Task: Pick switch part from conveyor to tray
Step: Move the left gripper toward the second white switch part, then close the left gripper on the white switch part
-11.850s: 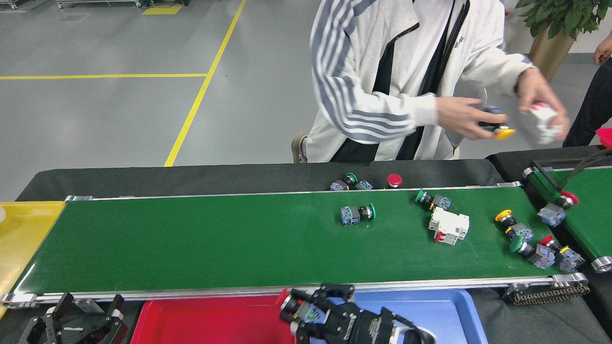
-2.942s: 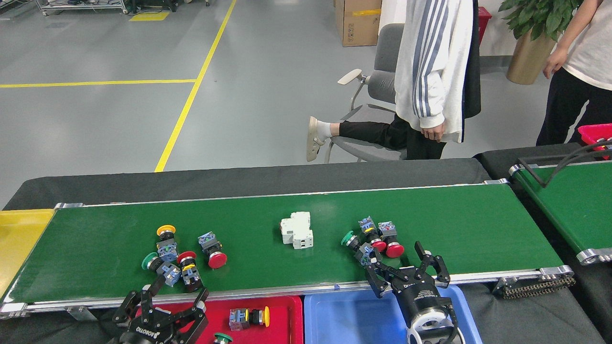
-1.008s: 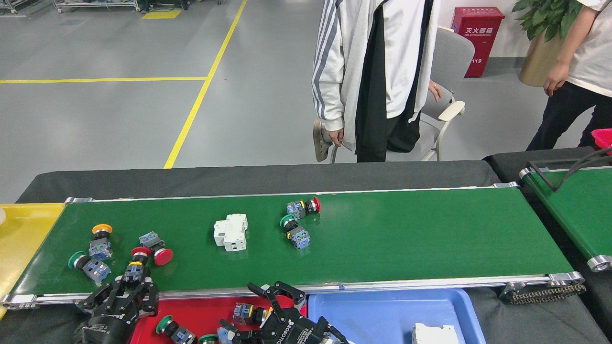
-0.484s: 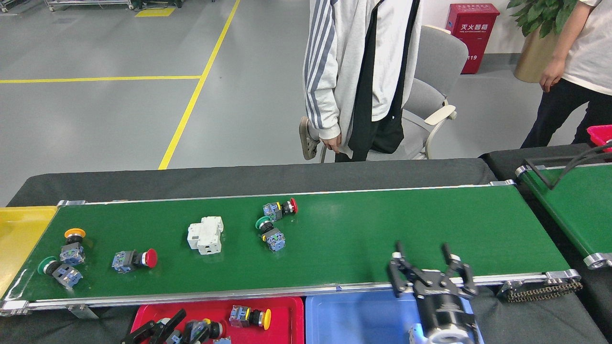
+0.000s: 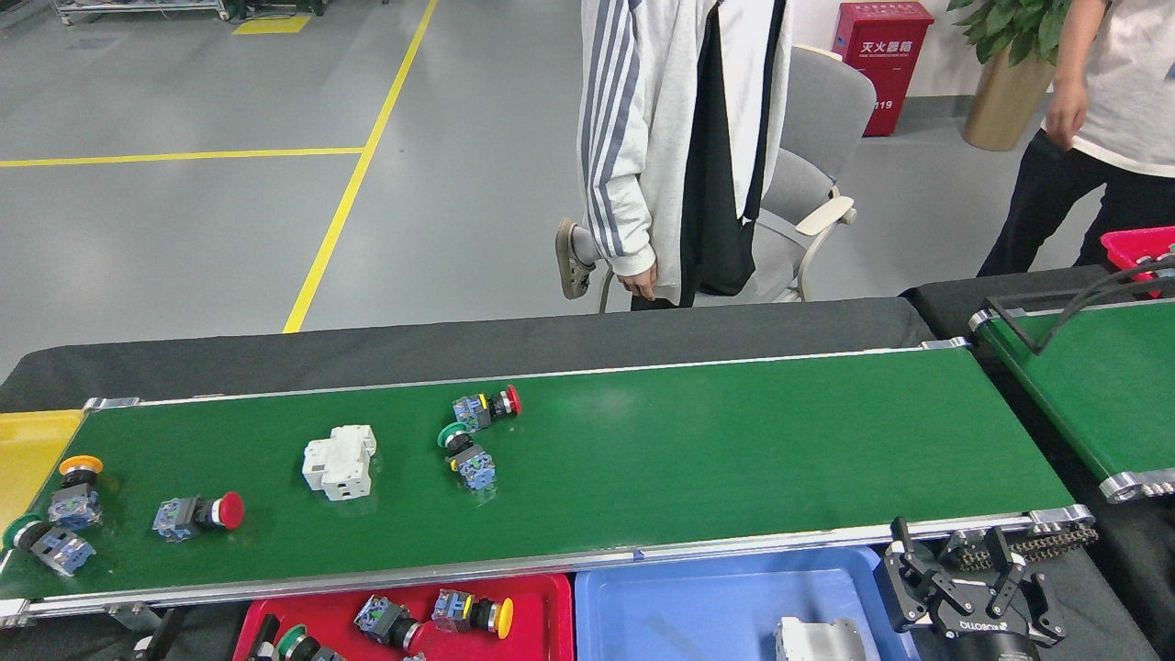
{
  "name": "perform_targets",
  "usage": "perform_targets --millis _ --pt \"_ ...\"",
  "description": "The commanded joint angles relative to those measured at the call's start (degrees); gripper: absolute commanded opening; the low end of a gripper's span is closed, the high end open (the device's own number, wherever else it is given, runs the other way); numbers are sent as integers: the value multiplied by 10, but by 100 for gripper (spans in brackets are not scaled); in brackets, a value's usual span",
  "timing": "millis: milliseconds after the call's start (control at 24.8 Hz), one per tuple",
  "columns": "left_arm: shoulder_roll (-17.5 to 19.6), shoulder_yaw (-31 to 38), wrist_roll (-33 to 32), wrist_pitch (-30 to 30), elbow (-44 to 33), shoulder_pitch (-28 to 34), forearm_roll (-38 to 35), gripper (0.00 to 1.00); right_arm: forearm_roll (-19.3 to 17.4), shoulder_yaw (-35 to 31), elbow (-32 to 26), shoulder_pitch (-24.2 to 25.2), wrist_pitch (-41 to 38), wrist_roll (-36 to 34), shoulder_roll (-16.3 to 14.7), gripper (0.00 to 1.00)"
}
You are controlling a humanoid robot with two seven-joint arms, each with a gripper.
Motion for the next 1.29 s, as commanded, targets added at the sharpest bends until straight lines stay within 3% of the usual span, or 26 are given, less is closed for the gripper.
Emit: perform_targets --millis 0,161,322,484,685,887,1250 --pt "22 10 4 8 17 -17 2 100 -1 -2 -9 -4 -9 -2 -6 100" --pt "65 5 2 -1 29 -36 3 100 -1 -2 -8 -4 -21 -2 -6 100" --pt "78 -21 -6 -6 41 -74 -1 100 -1 -2 -8 -8 -22 1 -7 100" --pt "76 -74 -52 20 101 -145 -6 100 -1 1 -8 -11 -23 5 -7 100" --pt "80 -86 -57 48 187 -223 -14 100 -1 1 -8 -18 -23 8 -7 100" --pt "124 -86 -57 85 257 -264 -13 100 -1 1 -8 -15 -22 8 -7 100" --pt "141 -88 -52 150 369 -330 -14 98 0 13 -8 -19 -23 8 -8 100"
